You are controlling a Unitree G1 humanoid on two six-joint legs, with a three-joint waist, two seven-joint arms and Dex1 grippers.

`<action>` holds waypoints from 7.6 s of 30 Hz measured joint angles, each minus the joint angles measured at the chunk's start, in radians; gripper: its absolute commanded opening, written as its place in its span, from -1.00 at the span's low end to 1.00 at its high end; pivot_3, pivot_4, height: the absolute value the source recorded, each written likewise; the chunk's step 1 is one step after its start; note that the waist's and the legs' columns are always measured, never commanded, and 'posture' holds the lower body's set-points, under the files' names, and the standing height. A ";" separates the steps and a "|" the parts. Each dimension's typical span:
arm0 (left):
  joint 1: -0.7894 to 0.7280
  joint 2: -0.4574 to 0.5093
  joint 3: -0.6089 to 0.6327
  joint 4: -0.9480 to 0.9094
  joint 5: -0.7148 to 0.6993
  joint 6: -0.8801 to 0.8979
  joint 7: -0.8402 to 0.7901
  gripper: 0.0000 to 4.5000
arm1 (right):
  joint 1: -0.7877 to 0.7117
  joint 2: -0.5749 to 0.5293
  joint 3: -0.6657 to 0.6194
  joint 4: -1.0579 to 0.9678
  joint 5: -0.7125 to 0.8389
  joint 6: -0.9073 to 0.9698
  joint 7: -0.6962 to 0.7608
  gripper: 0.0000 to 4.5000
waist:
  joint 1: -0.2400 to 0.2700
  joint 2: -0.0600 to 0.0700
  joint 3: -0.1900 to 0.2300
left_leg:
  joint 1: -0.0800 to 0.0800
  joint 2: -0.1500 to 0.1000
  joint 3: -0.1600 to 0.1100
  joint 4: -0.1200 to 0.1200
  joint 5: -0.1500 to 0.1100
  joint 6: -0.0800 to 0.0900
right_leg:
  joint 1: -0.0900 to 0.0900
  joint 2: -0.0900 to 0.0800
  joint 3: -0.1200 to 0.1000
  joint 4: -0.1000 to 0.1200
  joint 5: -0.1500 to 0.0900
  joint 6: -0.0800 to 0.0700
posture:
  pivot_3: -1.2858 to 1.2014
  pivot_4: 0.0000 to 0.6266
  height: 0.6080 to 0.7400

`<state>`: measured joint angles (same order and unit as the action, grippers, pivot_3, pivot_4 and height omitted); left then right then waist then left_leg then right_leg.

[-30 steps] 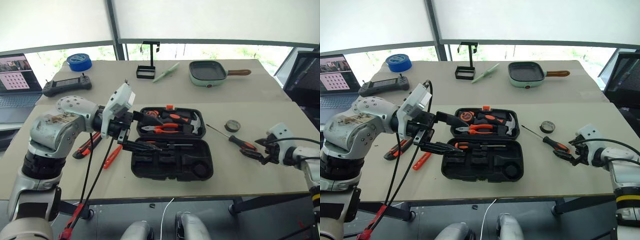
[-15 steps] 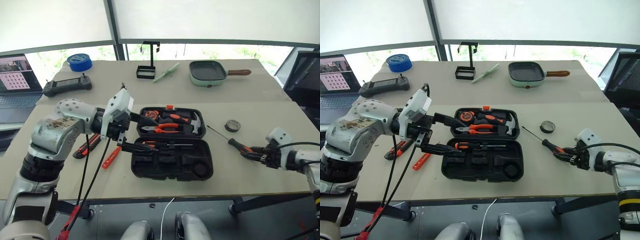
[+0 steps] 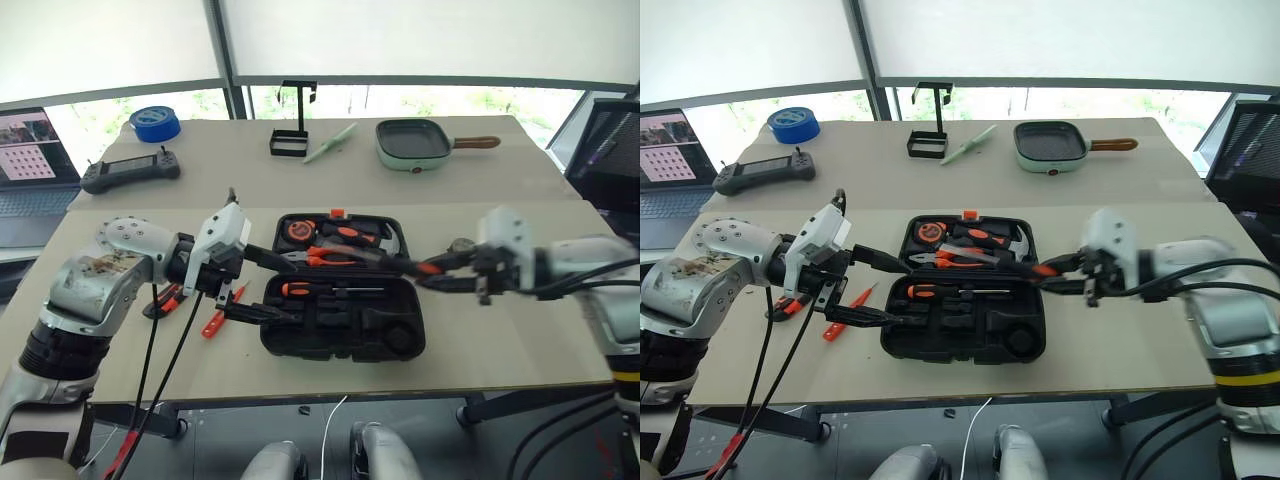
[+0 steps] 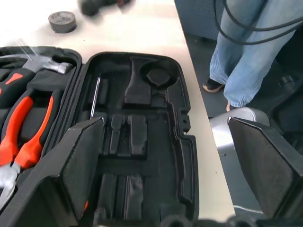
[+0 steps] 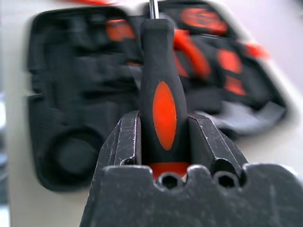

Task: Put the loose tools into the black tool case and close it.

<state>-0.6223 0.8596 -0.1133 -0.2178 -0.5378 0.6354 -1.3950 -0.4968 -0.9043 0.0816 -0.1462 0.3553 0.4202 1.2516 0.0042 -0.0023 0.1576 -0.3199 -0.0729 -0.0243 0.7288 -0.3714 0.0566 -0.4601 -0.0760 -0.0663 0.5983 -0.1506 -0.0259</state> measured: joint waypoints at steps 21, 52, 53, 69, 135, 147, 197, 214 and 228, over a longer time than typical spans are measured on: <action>-0.029 -0.015 -0.002 -0.001 0.003 -0.005 0.029 1.00 | -0.061 0.111 0.202 0.191 -0.272 -0.218 -0.029 0.00 | -0.006 0.000 0.000 | 0.000 0.000 0.000 0.000 0.000 0.000 | 0.000 0.000 -0.003 -0.001 0.000 0.000 | 0.03 -0.52 1.00; -0.037 -0.024 -0.023 0.043 0.054 -0.065 0.019 1.00 | -0.102 0.288 0.244 0.141 -0.265 -0.046 -0.142 -0.99 | -0.016 0.000 0.000 | 0.000 -0.001 0.000 0.000 0.000 0.000 | 0.000 0.001 -0.003 -0.001 0.000 0.000 | 0.03 -0.52 1.00; -0.037 -0.026 -0.023 0.044 0.056 -0.066 0.019 1.00 | -0.104 0.287 0.251 0.140 -0.274 -0.053 -0.143 -0.99 | -0.016 0.000 0.000 | 0.001 -0.001 0.000 0.000 0.000 0.000 | 0.000 0.001 -0.003 -0.001 0.000 0.000 | 0.03 -0.52 1.00; 0.011 -0.031 -0.024 0.061 0.089 -0.093 0.044 1.00 | -0.070 0.328 0.218 0.053 -0.236 -0.039 -0.144 -0.99 | -0.019 0.000 0.000 | 0.002 -0.001 0.000 0.000 0.000 -0.001 | 0.000 0.001 -0.003 -0.001 0.000 -0.001 | 0.03 -0.52 1.00; -0.113 0.041 -0.164 0.112 0.234 -0.154 0.101 -0.82 | 0.238 0.022 -0.182 -0.455 0.440 0.345 -0.282 1.00 | 0.007 -0.006 0.003 | 0.004 -0.001 0.001 -0.008 0.003 -0.005 | 0.002 -0.001 -0.002 -0.003 0.000 -0.002 | 0.03 -0.52 1.00; -0.244 -0.112 -0.434 0.284 0.429 -0.140 -0.061 -0.82 | 0.326 0.031 -0.214 -0.532 0.434 0.338 -0.377 1.00 | 0.009 -0.007 0.003 | -0.001 0.000 -0.001 -0.003 0.001 -0.001 | 0.000 0.000 -0.002 -0.002 0.001 -0.002 | 0.03 -0.52 1.00; 0.010 -0.298 -0.120 0.325 0.278 -0.093 0.116 -0.98 | 0.353 0.061 -0.206 -0.529 0.400 0.304 -0.405 1.00 | 0.010 -0.007 0.003 | -0.001 0.000 -0.001 0.001 0.000 0.002 | 0.000 0.000 -0.002 -0.002 0.002 0.000 | 0.03 -0.52 1.00; 0.059 -0.274 -0.158 0.369 0.389 -0.463 0.149 -0.98 | 0.357 0.066 -0.183 -0.529 0.372 0.299 -0.406 1.00 | 0.012 -0.007 0.002 | 0.001 0.000 -0.001 0.001 -0.001 0.002 | 0.002 0.000 -0.002 -0.002 0.002 0.000 | 0.03 -0.52 1.00; 0.070 -0.273 -0.095 0.375 0.256 -0.285 0.113 -0.98 | 0.363 0.067 -0.179 -0.510 0.360 0.298 -0.405 1.00 | 0.011 -0.007 0.001 | 0.000 0.000 -0.001 0.001 -0.001 0.003 | 0.001 0.000 -0.002 -0.002 0.002 0.001 | 0.03 -0.52 1.00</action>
<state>-0.5527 0.5864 -0.2086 0.1572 -0.2815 0.3508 -1.2819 -0.1335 -0.8370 -0.0970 -0.6562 0.7152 0.7182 0.8462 0.0154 -0.0094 0.1587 -0.3204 -0.0729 -0.0254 0.7299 -0.3719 0.0591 -0.4589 -0.0757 -0.0682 0.5958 -0.1487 -0.0254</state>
